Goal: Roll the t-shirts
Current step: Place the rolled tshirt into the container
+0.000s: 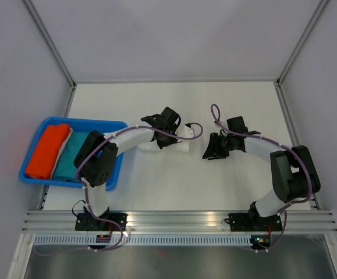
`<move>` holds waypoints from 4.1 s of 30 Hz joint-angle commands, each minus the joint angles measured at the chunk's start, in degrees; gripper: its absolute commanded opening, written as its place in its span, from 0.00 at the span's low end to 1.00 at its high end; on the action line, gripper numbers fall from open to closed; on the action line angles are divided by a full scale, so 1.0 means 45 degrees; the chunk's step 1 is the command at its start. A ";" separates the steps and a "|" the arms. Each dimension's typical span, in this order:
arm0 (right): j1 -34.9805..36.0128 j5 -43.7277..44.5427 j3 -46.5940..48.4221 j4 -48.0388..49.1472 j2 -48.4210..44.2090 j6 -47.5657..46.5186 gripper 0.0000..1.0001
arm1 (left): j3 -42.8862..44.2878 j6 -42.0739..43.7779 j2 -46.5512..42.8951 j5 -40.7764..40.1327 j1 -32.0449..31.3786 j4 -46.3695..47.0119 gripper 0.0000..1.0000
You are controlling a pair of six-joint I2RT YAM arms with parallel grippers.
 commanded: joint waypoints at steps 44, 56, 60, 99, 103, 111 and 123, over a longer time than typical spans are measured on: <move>-0.0221 -0.0558 0.0198 0.1363 0.1412 0.0307 0.42 | 0.7523 -0.5016 -0.2940 -0.0445 0.6129 -0.5432 0.02; -0.0221 -0.1164 0.1331 0.1364 0.2818 0.0209 0.42 | 0.4739 -0.4256 -0.6278 -0.2456 1.1129 -0.7252 0.02; -0.0221 -0.1203 0.1449 0.1305 0.2936 0.0112 0.42 | 0.2878 -0.4002 -0.6906 -0.2888 1.2378 -0.6570 0.02; -0.0221 -0.0930 0.0707 0.0758 0.2409 -0.0259 0.43 | -0.2555 -0.5913 -0.5228 -0.0607 1.3162 -0.3716 0.02; -0.0221 -0.0871 0.0668 0.0738 0.2409 -0.0240 0.43 | -0.2223 -0.6598 -0.4934 -0.0232 1.3494 -0.3931 0.08; -0.0221 -0.0793 0.0668 0.0777 0.2409 -0.0240 0.43 | -0.1326 -0.6658 -0.5343 0.0158 1.3964 -0.4029 0.02; -0.0221 -0.0676 0.0707 0.0543 0.2410 -0.0240 0.43 | -0.1811 -0.7925 -0.6007 0.2287 1.3711 -0.5240 0.02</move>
